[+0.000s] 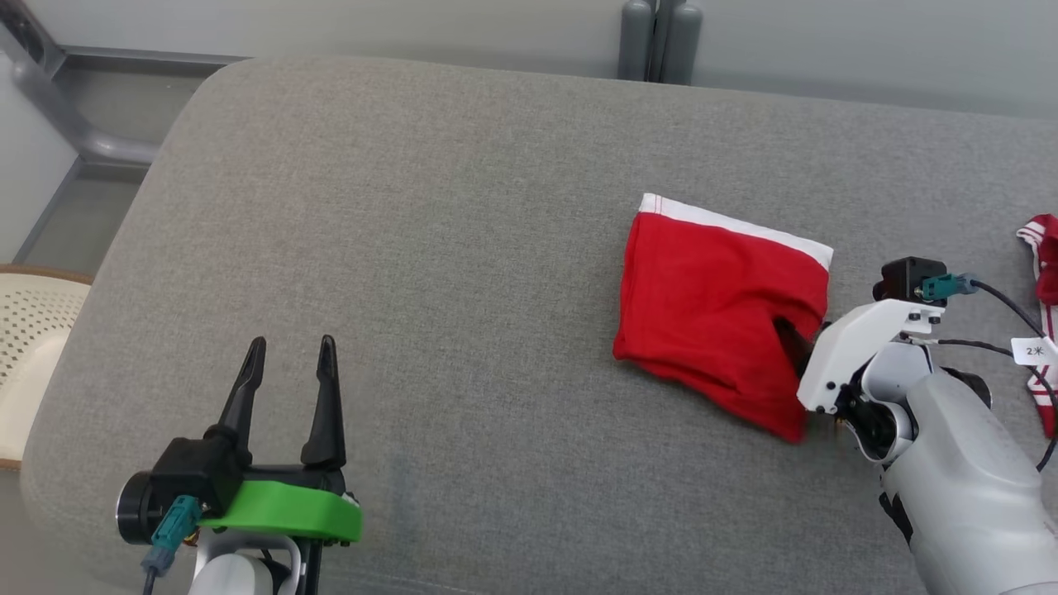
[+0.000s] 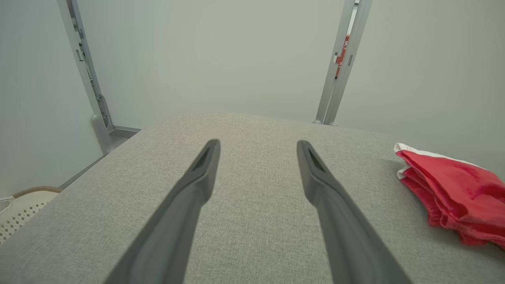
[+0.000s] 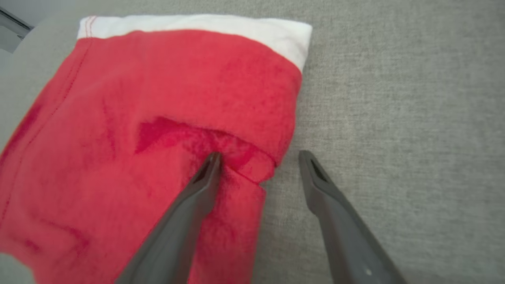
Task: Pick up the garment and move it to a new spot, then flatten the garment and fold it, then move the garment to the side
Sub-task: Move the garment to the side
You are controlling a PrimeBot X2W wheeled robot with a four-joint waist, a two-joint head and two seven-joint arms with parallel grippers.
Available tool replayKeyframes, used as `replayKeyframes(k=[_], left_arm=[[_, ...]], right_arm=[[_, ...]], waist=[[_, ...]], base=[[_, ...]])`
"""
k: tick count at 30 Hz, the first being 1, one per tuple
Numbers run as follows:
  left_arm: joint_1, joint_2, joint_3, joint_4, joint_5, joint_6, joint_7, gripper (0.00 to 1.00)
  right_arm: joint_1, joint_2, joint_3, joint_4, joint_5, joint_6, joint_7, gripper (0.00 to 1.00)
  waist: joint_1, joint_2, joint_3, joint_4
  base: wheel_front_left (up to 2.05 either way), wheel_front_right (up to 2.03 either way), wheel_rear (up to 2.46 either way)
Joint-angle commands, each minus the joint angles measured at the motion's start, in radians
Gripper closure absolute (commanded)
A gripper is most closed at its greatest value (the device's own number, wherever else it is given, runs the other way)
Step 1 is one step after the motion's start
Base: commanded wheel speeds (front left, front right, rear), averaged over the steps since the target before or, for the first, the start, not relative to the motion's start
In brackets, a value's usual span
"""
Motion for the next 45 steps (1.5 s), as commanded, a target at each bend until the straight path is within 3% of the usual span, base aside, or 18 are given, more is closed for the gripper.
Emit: replayKeyframes(k=[1,4,5,7,8,18,36,45], left_arm=[[-0.016,0.000,-0.003,-0.002,-0.002,0.005,-0.002,0.00],[-0.018,0.000,-0.006,-0.001,-0.005,0.009,-0.002,0.00],[-0.019,0.000,-0.006,0.000,-0.007,0.010,-0.002,0.00],[-0.019,0.000,-0.007,0.002,-0.008,0.011,-0.002,0.00],[-0.019,0.000,-0.006,0.002,-0.008,0.013,-0.002,0.00],[-0.024,0.000,-0.026,-0.009,-0.001,-0.004,-0.002,0.00],[-0.057,0.013,-0.124,0.016,0.013,-0.033,-0.002,0.00],[-0.109,0.025,-0.173,0.019,0.016,-0.034,-0.002,0.00]], right_arm=[[-0.019,0.006,-0.004,0.014,0.001,0.000,0.006,0.00],[-0.015,0.024,-0.002,0.035,0.013,0.000,0.020,0.00],[-0.016,0.026,0.000,0.040,0.015,0.000,0.022,0.05],[-0.016,0.026,0.003,0.044,0.019,0.000,0.016,0.75],[-0.016,0.024,0.002,0.044,0.021,0.000,0.007,1.00],[-0.011,0.006,0.027,0.007,0.033,0.000,-0.112,1.00],[0.051,-0.064,0.201,-0.140,0.077,0.000,-0.208,1.00],[0.017,-0.079,0.260,-0.184,0.098,0.000,-0.245,1.00]], waist=[[0.0000,0.0000,0.023,0.024],[0.0000,0.0000,0.028,0.028],[0.0000,0.0000,0.028,0.028],[0.0000,0.0000,0.028,0.026],[0.0000,0.0000,0.027,0.023],[0.0000,0.0000,-0.006,-0.044],[0.0000,0.0000,-0.044,-0.429],[0.0000,0.0000,0.033,-0.516]], base=[[0.00,0.00,0.00],[0.00,0.00,0.00],[0.00,0.00,0.00],[0.00,0.00,0.00],[0.00,0.00,0.00],[0.00,0.00,0.00],[0.00,0.00,0.00],[0.00,0.00,0.00]])
